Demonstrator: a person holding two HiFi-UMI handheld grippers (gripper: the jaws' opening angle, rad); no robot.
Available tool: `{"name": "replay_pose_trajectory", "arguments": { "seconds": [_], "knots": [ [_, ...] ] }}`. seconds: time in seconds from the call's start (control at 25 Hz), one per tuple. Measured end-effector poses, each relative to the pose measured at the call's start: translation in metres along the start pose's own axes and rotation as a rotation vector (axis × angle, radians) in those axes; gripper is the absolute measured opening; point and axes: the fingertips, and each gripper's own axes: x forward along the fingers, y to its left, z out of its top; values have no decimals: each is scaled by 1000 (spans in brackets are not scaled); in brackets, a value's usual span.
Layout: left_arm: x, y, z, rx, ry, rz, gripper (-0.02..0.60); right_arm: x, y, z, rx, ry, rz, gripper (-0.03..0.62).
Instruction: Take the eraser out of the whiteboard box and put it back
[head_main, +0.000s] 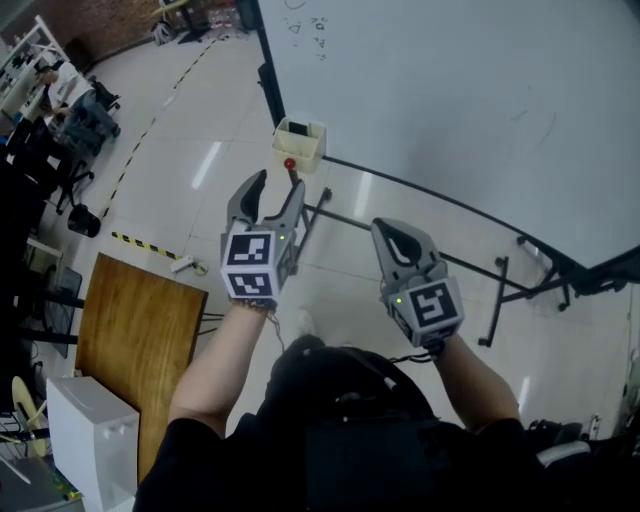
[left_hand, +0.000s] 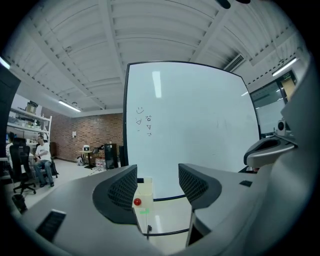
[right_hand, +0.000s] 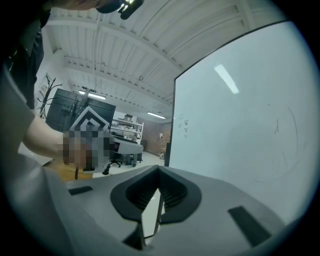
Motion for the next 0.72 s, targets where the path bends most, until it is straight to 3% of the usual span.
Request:
{"name": "replay_pose_trajectory", "arguments": {
  "seconds": [0.4, 0.72],
  "knots": [
    [-75, -10, 15, -12, -47, -42, 255, -20, 55, 21, -28, -39, 23, 26],
    [-138, 1, 10, -22, -49, -137, 227, -29, 121, 40, -25, -48, -19, 26]
  ]
}}
